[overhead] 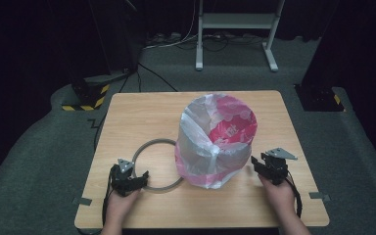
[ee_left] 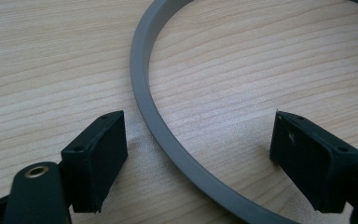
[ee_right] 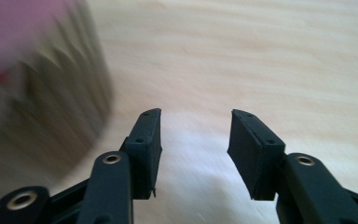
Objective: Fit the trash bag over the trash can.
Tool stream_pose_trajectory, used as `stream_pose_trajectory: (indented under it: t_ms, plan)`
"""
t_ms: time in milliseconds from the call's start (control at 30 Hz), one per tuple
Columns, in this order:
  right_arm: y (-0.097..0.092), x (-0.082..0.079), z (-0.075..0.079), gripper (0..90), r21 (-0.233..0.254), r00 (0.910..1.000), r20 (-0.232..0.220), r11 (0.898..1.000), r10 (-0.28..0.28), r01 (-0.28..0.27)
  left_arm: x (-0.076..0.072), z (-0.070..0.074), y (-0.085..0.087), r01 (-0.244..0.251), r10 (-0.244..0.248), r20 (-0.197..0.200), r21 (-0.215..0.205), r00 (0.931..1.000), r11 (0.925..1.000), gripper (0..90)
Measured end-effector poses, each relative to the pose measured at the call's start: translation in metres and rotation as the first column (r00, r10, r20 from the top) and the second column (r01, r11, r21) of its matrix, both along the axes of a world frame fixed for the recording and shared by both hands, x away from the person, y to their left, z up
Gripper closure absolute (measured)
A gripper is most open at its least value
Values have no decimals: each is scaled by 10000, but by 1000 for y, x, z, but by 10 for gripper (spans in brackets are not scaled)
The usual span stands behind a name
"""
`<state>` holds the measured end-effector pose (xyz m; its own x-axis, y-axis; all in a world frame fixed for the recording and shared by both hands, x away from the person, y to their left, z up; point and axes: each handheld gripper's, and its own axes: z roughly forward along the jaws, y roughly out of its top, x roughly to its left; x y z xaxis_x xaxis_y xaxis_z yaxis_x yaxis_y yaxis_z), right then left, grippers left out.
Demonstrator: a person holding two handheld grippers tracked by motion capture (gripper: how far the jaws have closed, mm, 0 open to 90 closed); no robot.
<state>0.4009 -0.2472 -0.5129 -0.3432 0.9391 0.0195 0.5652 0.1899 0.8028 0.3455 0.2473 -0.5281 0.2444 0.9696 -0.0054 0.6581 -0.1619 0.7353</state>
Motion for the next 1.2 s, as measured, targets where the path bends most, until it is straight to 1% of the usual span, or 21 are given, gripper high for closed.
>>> stream_pose_trajectory:
  t_ms: [100, 233, 267, 300, 400, 467, 567, 600, 633, 667, 700, 767, 833, 867, 900, 1033, 1067, 1100, 1133, 1167, 1200]
  plan:
    - [-6, -1, -6, 490, -95, 9992, -350, 9998, -178, 174, 0, 0, 0, -34, 34, 16, 5, 10000, 10000, 188]
    - [-4, -1, -10, 444, -410, 9982, -577, 9990, -179, 156, 0, 0, 0, -75, 75, 10, 16, 10000, 10000, 189]
    - [-2, -2, -10, 427, -581, 9982, -580, 9982, -173, 140, 0, 0, -1, -141, 141, 15, 35, 9999, 9999, 192]
    - [-2, -2, -10, 417, -611, 9982, -570, 9980, -212, 177, 0, 0, -1, -150, 150, 16, 86, 9999, 9998, 192]
    - [-3, -1, -10, 393, -539, 9980, -613, 9985, -153, 120, 0, 1, -2, -233, 234, -36, 88, 9997, 9997, 194]
    - [-2, -1, -11, 397, -620, 9982, -586, 9980, -137, 101, 2, 2, -2, -270, 273, -250, 122, 9993, 9996, 194]
    - [-2, -1, -11, 402, -572, 9981, -599, 9983, -126, 92, 3, 4, -3, -388, 394, -382, 158, 9985, 9991, 194]
    - [-2, -1, -11, 402, -572, 9981, -599, 9983, -126, 92, 3, 5, -4, -467, 474, -519, 153, 9975, 9988, 194]
    - [-2, -2, -11, 402, -578, 9982, -582, 9983, -156, 122, 6, 9, -5, -553, 573, -959, 238, 9937, 9982, 199]
    - [-2, -2, -11, 402, -578, 9982, -582, 9983, -156, 122, 6, 9, -5, -553, 573, -959, 238, 9937, 9982, 204]
    - [-2, -2, -11, 401, -585, 9982, -574, 9982, -147, 113, 8, 11, -4, -533, 570, -1248, 331, 9905, 9980, 204]
    - [-2, -1, -11, 391, -611, 9983, -570, 9981, -108, 73, 12, 16, -5, -473, 555, -1793, 494, 9822, 9977, 217]
    - [-2, -1, -11, 390, -599, 9983, -580, 9982, -55, 21, 17, 20, -4, -330, 472, -2319, 647, 9716, 9974, 223]
    - [-2, -1, -11, 390, -585, 9982, -590, 9983, -47, 13, 22, 25, -4, -246, 484, -2888, 853, 9562, 9961, 224]
    - [-2, -1, -11, 391, -592, 9983, -582, 9982, -41, 7, 25, 26, -5, -264, 518, -3164, 840, 9472, 9961, 224]
    - [-2, -1, -11, 391, -596, 9983, -580, 9982, -46, 12, 35, 31, -7, -172, 579, -3981, 1050, 9155, 9943, 226]
    - [-2, -1, -11, 391, -596, 9983, -580, 9982, -46, 12, 35, 31, -7, -172, 579, -3981, 1050, 9155, 9943, 227]
    - [-2, -1, -11, 390, -596, 9983, -579, 9982, -43, 9, 42, 33, -8, -98, 600, -4381, 1161, 8969, 9932, 228]
    - [-2, -1, -11, 390, -596, 9983, -579, 9982, -43, 9, 42, 33, -8, -98, 600, -4381, 1161, 8969, 9932, 229]
    - [-2, -1, -11, 391, -586, 9983, -585, 9983, -50, 16, 48, 34, -9, -4, 609, -4749, 1265, 8779, 9920, 229]
    - [-2, -1, -11, 391, -586, 9983, -585, 9983, -50, 15, 51, 35, -9, 39, 632, -4924, 1340, 8681, 9910, 232]
